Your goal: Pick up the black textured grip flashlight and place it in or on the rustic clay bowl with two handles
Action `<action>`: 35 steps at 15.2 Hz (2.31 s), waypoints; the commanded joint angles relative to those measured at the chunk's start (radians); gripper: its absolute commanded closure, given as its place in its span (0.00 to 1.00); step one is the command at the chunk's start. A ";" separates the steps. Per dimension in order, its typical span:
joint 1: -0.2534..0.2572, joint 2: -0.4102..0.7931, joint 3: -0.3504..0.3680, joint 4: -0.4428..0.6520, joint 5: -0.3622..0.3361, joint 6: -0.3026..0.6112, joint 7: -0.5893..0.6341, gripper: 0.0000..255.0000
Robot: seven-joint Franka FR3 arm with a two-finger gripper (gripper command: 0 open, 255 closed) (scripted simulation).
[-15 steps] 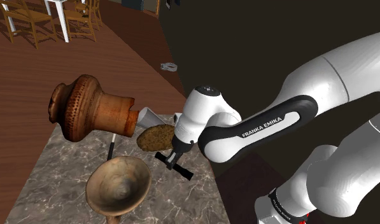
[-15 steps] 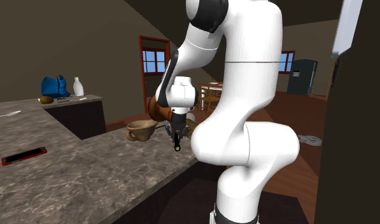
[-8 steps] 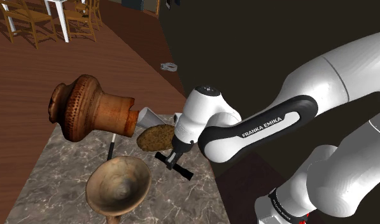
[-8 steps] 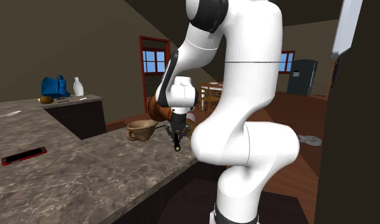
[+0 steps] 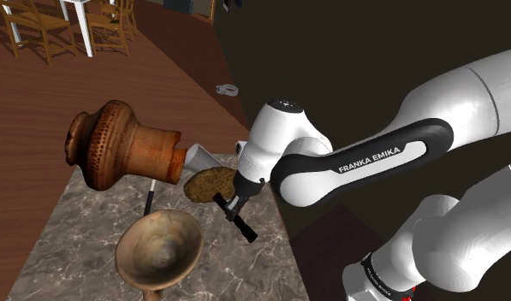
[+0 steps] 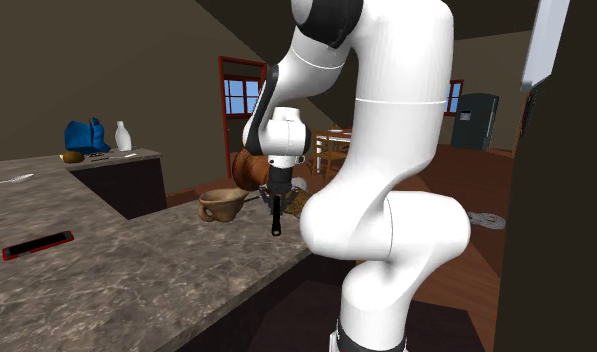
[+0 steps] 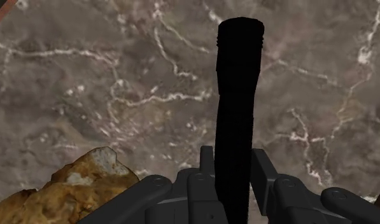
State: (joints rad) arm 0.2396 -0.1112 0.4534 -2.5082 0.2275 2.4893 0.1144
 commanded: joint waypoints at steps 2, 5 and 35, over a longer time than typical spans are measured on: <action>0.001 -0.036 -0.006 0.013 0.011 -0.048 -0.008 1.00; 0.002 -0.067 -0.012 0.029 0.018 -0.095 -0.011 1.00; 0.050 0.077 0.121 0.463 -0.122 -0.368 0.297 1.00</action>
State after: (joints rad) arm 0.2811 -0.0633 0.5587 -2.0729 0.1265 2.1202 0.3746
